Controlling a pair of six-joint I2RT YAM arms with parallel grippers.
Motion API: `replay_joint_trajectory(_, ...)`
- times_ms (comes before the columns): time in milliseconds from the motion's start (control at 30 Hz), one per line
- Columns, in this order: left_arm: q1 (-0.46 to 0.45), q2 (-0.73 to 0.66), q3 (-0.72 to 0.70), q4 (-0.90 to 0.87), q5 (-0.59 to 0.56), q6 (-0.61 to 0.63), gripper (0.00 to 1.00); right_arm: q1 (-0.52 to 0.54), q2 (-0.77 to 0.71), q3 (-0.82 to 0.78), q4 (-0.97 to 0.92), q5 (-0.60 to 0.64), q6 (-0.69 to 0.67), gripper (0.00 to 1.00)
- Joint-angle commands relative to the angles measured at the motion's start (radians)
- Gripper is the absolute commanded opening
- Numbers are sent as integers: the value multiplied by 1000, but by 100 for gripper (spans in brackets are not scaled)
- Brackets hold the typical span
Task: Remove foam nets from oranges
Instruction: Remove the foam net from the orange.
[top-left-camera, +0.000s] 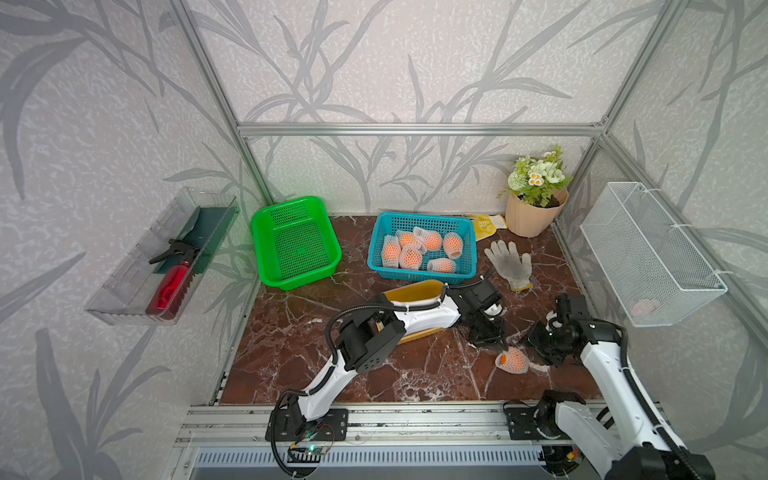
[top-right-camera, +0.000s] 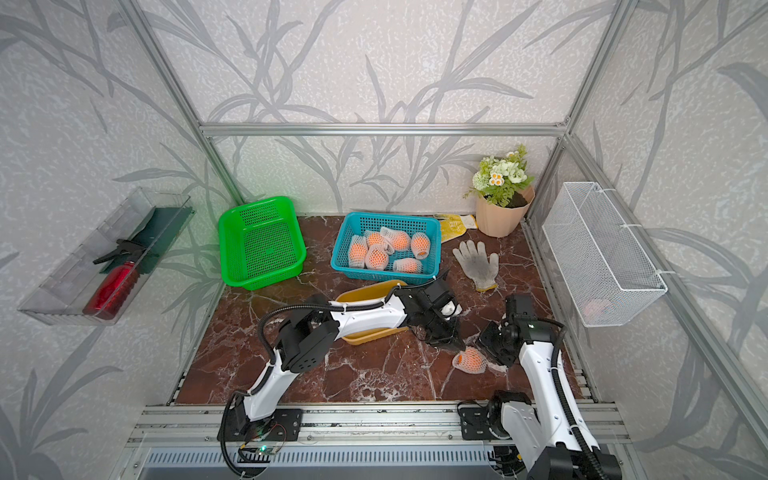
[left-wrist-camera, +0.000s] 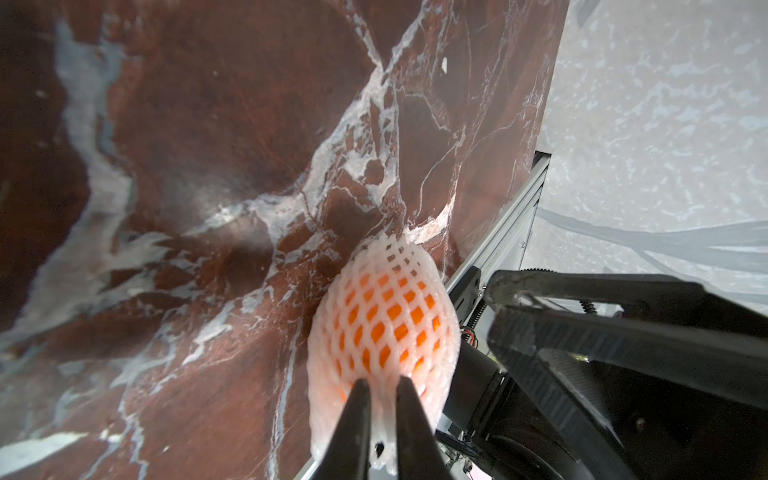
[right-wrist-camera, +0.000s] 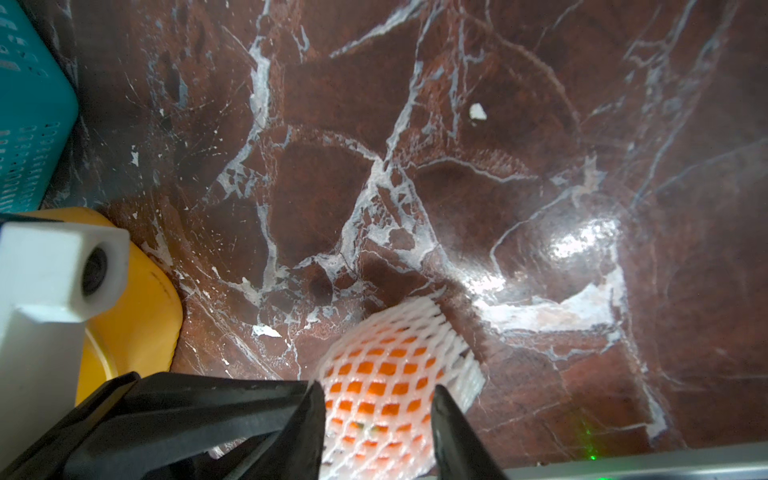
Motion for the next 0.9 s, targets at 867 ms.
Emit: replay_joint_trajectory(867, 137, -142, -305, 19, -79, 154, 0, -3, 116, 7, 194, -310, -16, 32)
